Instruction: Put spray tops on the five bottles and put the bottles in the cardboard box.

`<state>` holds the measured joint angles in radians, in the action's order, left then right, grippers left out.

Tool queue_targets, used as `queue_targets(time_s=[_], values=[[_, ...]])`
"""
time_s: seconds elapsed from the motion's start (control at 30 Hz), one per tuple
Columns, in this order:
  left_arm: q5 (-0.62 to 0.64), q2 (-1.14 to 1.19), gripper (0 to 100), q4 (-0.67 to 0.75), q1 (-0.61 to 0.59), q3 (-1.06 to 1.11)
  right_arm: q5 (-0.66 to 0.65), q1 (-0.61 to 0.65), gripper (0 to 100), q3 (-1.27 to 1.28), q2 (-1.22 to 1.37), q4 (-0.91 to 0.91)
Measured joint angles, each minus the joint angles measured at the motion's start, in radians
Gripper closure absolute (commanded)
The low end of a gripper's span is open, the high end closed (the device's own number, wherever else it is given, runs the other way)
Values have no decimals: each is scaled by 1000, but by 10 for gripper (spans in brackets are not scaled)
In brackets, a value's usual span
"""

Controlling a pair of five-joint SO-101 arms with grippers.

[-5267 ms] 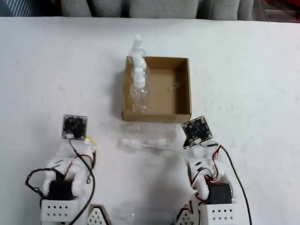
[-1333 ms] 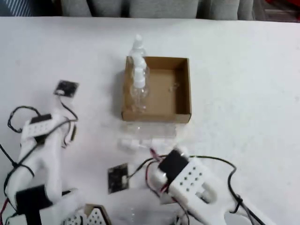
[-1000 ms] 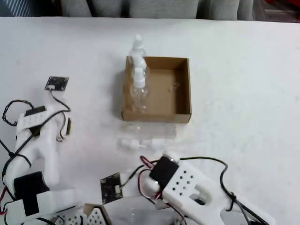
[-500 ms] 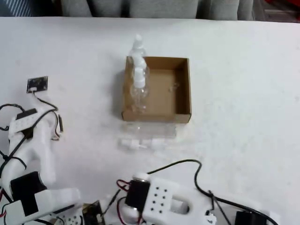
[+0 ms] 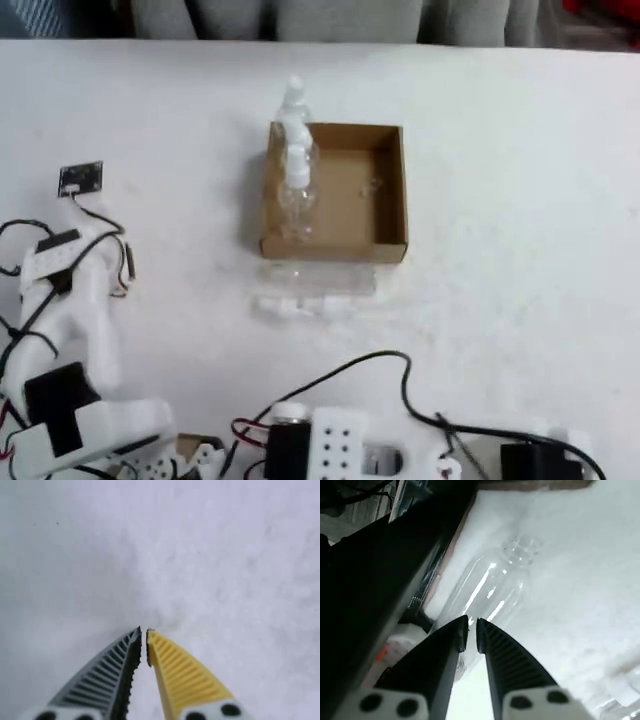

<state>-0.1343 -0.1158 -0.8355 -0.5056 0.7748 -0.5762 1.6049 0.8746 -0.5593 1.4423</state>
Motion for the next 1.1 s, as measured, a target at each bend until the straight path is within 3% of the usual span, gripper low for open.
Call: queue_targets(time_s=[0.27, 0.5, 0.7, 0.87, 1.1], values=[[0, 0, 973, 0, 0, 0, 57, -75, 982, -2, 124, -78], [0, 5, 972, 2, -5, 0, 49, -338, 982, 14, 23, -103], [3, 11, 972, 3, -5, -8, 48, -551, 982, 17, -229, -35], [8, 9, 972, 2, -12, -8, 21, -531, 981, 71, -362, -6], [129, 115, 972, 23, -101, -94, 12, -354, 981, 94, -334, -9]])
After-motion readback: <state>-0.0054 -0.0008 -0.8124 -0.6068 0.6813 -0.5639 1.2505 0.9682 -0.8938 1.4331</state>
